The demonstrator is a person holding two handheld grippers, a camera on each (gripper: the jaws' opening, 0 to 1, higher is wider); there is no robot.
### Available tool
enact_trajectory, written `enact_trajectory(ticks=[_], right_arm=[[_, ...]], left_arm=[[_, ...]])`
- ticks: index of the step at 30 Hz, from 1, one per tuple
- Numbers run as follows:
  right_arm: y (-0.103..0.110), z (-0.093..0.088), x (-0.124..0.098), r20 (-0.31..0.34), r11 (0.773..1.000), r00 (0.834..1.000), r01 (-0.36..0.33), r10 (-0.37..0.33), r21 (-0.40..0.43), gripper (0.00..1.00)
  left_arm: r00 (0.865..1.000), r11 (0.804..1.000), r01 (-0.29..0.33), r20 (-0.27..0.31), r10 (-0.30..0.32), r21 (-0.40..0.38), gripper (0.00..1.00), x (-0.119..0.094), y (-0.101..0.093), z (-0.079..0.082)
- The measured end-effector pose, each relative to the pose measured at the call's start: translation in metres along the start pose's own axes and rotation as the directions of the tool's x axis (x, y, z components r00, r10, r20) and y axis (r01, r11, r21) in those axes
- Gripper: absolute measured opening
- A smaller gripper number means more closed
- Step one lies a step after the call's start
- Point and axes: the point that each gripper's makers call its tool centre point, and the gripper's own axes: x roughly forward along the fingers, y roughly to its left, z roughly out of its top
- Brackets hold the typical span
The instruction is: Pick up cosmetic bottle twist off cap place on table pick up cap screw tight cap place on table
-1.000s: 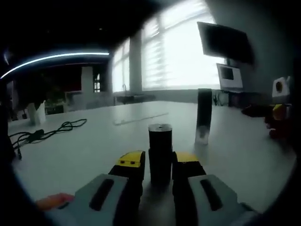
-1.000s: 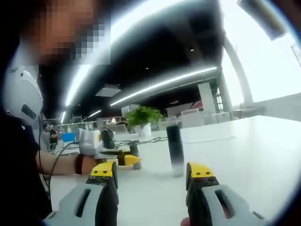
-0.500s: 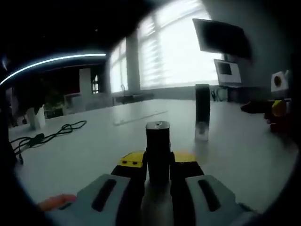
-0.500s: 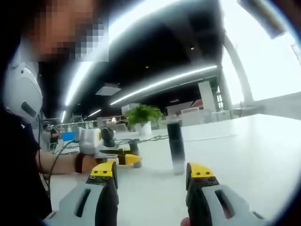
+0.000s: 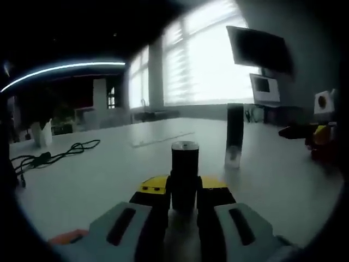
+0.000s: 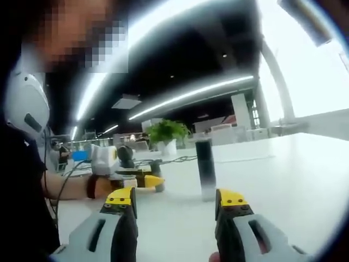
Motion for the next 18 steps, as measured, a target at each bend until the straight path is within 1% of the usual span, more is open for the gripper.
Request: enact_trajectory(ticks=[3, 5, 7, 8, 9, 10, 11, 12, 13, 14, 15, 16, 17, 18], right_arm=[[0.001, -0.001, 0.0, -0.007, 1.0, 1.0, -0.003, 0.003, -0.009, 0.48], [0.001, -0.001, 0.001, -0.005, 1.0, 1.0, -0.002, 0.002, -0.008, 0.48], [0.001, 0.001, 0.0, 0.004, 1.0, 1.0, -0.002, 0.002, 0.0, 0.49], [0.0, 0.002, -0.001, 0.009, 1.0, 1.0, -0.001, 0.001, 0.007, 0.49], [0.0, 0.002, -0.001, 0.01, 1.0, 1.0, 0.0, 0.0, 0.007, 0.49], [0.0, 0.003, -0.001, 0.012, 1.0, 1.0, 0.0, -0.001, 0.008, 0.49], [0.0, 0.003, -0.001, 0.012, 1.0, 1.0, 0.0, 0.0, 0.009, 0.49], [0.0, 0.003, -0.001, 0.012, 1.0, 1.0, -0.001, 0.001, 0.005, 0.49], [0.0, 0.003, -0.001, 0.013, 1.0, 1.0, -0.001, 0.001, 0.001, 0.49], [0.0, 0.003, -0.002, 0.014, 1.0, 1.0, 0.0, 0.0, -0.003, 0.48], [0.0, 0.002, -0.002, 0.013, 1.0, 1.0, 0.0, 0.0, -0.004, 0.48], [0.0, 0.004, -0.003, 0.019, 1.0, 1.0, -0.001, 0.001, -0.001, 0.48], [0.0, 0.004, -0.004, 0.024, 1.0, 1.0, -0.003, 0.003, 0.005, 0.48], [0.0, 0.005, -0.004, 0.028, 1.0, 1.0, -0.003, 0.003, 0.006, 0.48]], left_arm=[[1.0, 1.0, -0.002, 0.021, 0.002, -0.016, 0.09, -0.003, 0.001, 0.004], [1.0, 1.0, -0.005, 0.024, 0.005, -0.017, 0.09, -0.003, 0.002, 0.005], [1.0, 1.0, 0.006, 0.028, -0.006, -0.015, 0.09, -0.004, -0.001, 0.006], [0.999, 0.997, 0.047, 0.018, -0.046, -0.056, 0.09, -0.005, -0.009, 0.005], [0.999, 0.994, 0.046, 0.01, -0.045, -0.096, 0.09, -0.007, -0.01, 0.006], [0.998, 0.994, 0.056, 0.033, -0.053, -0.09, 0.09, -0.008, -0.011, 0.011], [0.998, 0.995, 0.059, 0.035, -0.057, -0.077, 0.09, -0.011, -0.013, 0.012], [0.997, 0.994, 0.07, 0.049, -0.066, -0.086, 0.09, -0.014, -0.016, 0.014], [0.994, 0.981, 0.095, 0.07, -0.084, -0.17, 0.09, -0.017, -0.022, 0.015], [0.995, 0.983, 0.096, 0.038, -0.09, -0.16, 0.09, -0.019, -0.023, 0.008], [0.996, 0.99, 0.088, 0.009, -0.088, -0.111, 0.09, -0.02, -0.024, 0.003], [0.996, 0.992, 0.083, 0.019, -0.082, -0.093, 0.09, -0.021, -0.024, 0.004], [0.995, 0.991, 0.096, 0.038, -0.093, -0.09, 0.09, -0.023, -0.027, 0.006], [0.994, 0.991, 0.101, 0.041, -0.097, -0.093, 0.09, -0.024, -0.029, 0.008]])
